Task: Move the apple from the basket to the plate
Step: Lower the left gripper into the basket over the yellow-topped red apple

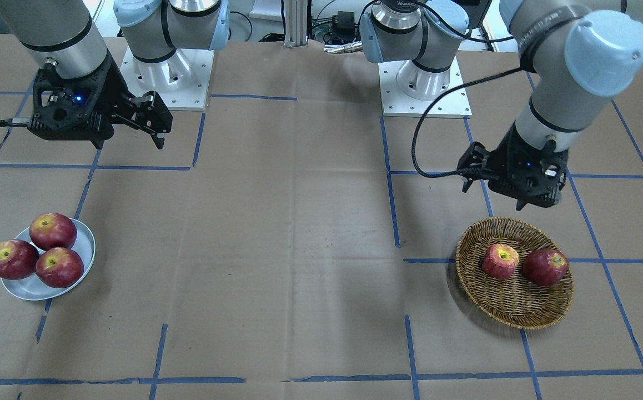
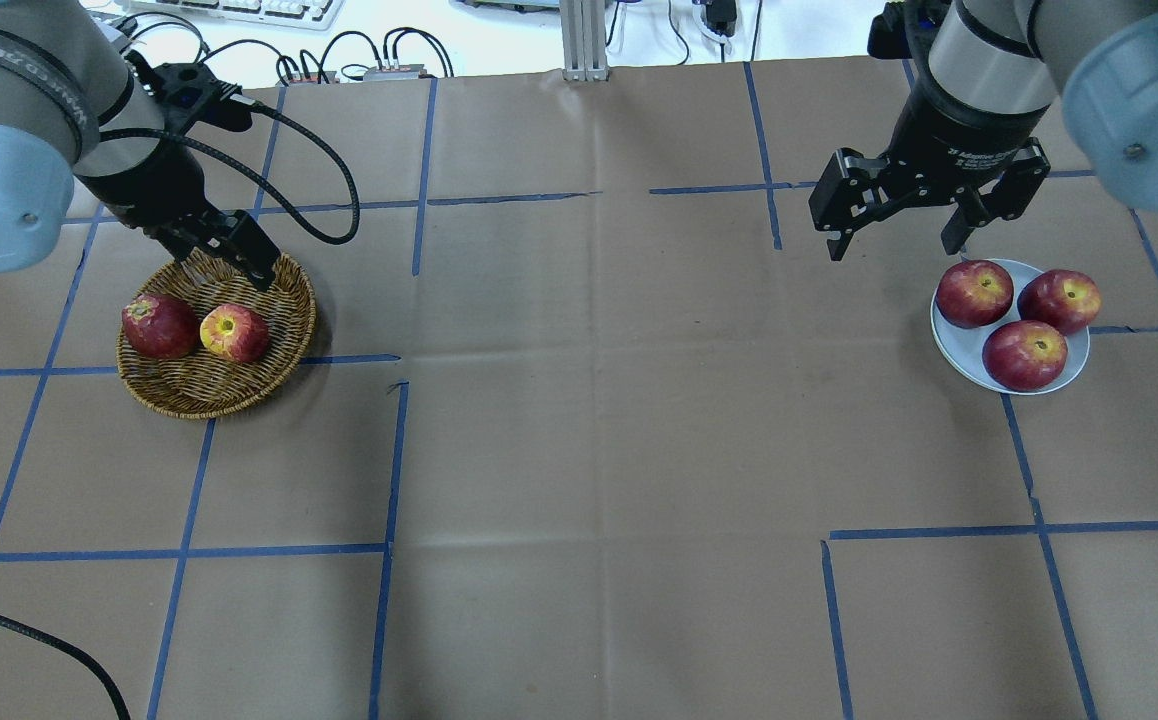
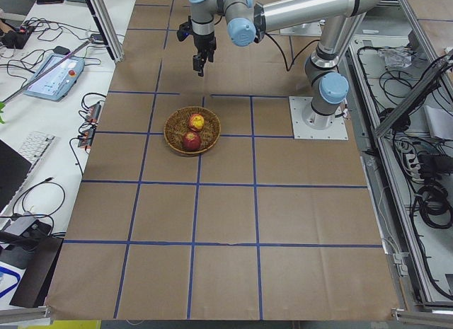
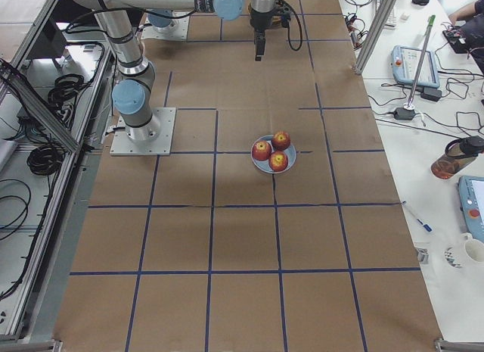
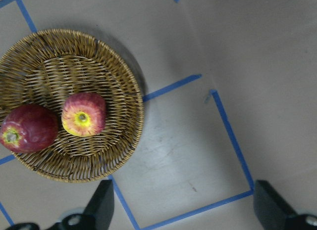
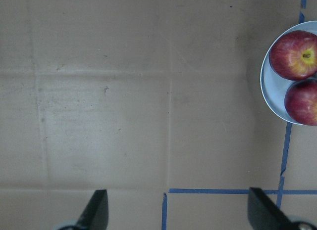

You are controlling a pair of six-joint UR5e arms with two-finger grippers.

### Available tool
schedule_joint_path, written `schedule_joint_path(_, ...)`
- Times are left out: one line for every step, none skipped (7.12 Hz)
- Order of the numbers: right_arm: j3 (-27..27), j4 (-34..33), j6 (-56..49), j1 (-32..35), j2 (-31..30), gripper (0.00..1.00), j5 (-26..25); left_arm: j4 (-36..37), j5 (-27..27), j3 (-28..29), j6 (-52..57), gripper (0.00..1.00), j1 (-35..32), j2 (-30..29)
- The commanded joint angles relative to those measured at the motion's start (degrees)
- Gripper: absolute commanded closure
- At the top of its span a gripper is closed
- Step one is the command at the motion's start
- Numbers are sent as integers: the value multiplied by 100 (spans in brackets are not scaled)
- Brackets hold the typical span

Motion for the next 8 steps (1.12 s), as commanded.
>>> schedule_joint_path(0, -1, 0, 0, 1, 0, 0, 545, 2, 0, 121, 1, 281, -736)
schedule_joint_path(0, -1, 0, 0, 1, 0, 0, 826, 19, -9, 208, 1, 307, -1026)
schedule_joint_path(0, 8, 0, 0, 1, 0, 0, 1029, 28, -9, 348, 1, 333, -1316)
schedule_joint_path(0, 8, -9, 0, 1, 0, -9, 1118, -6, -9, 358, 1, 464, -1458)
schedule_joint_path(0, 8, -9, 0, 1, 0, -9, 1136, -7, -9, 367, 1, 526, -1590)
schedule_joint_path(0, -1, 0, 0, 1, 0, -9, 1171, 2, -9, 375, 1, 596, -1627)
schedule_joint_path(0, -1, 0, 0, 1, 0, -9, 1128, 2, -26, 367, 1, 632, -1636)
schedule_joint_path(0, -1, 0, 0, 10, 0, -9, 1180, 28, -253, 367, 1, 641, -1636)
